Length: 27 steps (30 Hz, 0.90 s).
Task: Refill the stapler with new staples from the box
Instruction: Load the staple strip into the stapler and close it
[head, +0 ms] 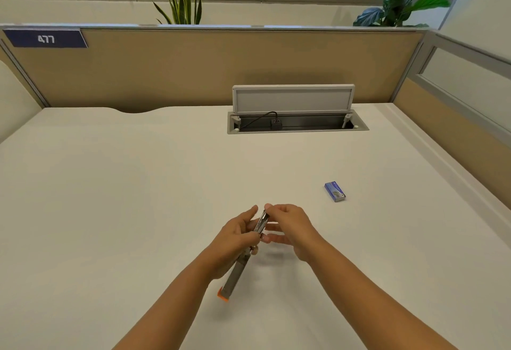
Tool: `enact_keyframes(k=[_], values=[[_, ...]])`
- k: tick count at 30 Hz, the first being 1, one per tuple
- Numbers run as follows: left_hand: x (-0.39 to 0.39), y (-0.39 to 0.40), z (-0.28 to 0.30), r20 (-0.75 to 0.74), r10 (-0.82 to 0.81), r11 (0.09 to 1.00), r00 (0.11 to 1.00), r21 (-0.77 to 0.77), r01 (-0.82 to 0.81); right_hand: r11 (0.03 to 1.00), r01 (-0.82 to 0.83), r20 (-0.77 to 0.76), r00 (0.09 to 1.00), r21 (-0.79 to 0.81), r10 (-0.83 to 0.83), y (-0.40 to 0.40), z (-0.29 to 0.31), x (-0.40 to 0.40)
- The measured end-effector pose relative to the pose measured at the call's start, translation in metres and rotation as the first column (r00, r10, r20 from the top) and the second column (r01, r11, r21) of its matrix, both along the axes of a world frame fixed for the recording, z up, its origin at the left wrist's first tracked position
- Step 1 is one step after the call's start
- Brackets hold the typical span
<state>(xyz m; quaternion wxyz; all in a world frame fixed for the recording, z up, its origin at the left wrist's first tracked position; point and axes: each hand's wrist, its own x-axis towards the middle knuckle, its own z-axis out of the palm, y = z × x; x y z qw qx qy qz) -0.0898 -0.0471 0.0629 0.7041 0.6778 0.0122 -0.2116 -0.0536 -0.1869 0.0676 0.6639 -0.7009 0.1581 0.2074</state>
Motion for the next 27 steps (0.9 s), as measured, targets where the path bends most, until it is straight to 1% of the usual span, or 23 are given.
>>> enact_keyframes(k=[3,7,9,13,16,18,21,22,23,24,26,27], values=[[-0.004,0.000,-0.009,-0.049,0.032,0.984,0.998,-0.174,-0.040,0.999,-0.039,0.042,0.998,-0.023,0.040,-0.004,0.002,0.004],[-0.011,-0.003,-0.017,0.019,0.068,0.946,0.998,-0.319,-0.058,0.996,-0.078,0.073,0.994,-0.038,0.081,-0.005,0.008,0.010],[-0.013,-0.005,-0.019,0.033,0.129,0.907,0.991,-0.407,-0.104,0.995,-0.075,0.110,0.991,-0.067,0.082,-0.003,0.009,0.012],[-0.015,-0.007,-0.021,0.003,0.224,0.864,0.975,-0.464,-0.197,0.996,-0.019,0.173,0.984,-0.087,0.034,-0.002,0.008,0.013],[-0.015,-0.005,-0.023,-0.028,0.217,0.853,0.976,-0.480,-0.204,0.997,0.035,0.213,0.977,-0.065,-0.021,-0.004,0.005,0.014],[-0.015,-0.006,-0.022,-0.062,0.233,0.867,0.970,-0.438,-0.237,0.997,0.060,0.224,0.973,-0.051,-0.047,-0.006,0.003,0.014],[-0.014,-0.011,-0.023,-0.024,0.311,0.917,0.950,-0.254,-0.306,0.996,0.084,0.236,0.969,-0.027,-0.075,-0.006,-0.001,0.013],[-0.013,-0.012,-0.020,-0.032,0.327,0.917,0.945,-0.233,-0.325,0.995,0.095,0.243,0.966,-0.014,-0.088,-0.006,-0.002,0.012],[-0.011,-0.012,-0.020,-0.044,0.325,0.921,0.945,-0.212,-0.326,0.994,0.105,0.255,0.961,0.005,-0.103,-0.007,-0.004,0.012],[-0.009,-0.010,-0.019,-0.091,0.304,0.930,0.948,-0.186,-0.316,0.993,0.112,0.268,0.957,0.028,-0.115,-0.007,-0.005,0.011],[-0.008,-0.008,-0.014,-0.149,0.240,0.961,0.959,-0.106,-0.257,0.992,0.112,0.311,0.942,0.062,-0.126,-0.010,-0.003,0.010],[-0.007,-0.008,-0.013,-0.129,0.213,0.972,0.969,-0.069,-0.223,0.992,0.100,0.350,0.929,0.078,-0.121,-0.011,-0.003,0.009]])
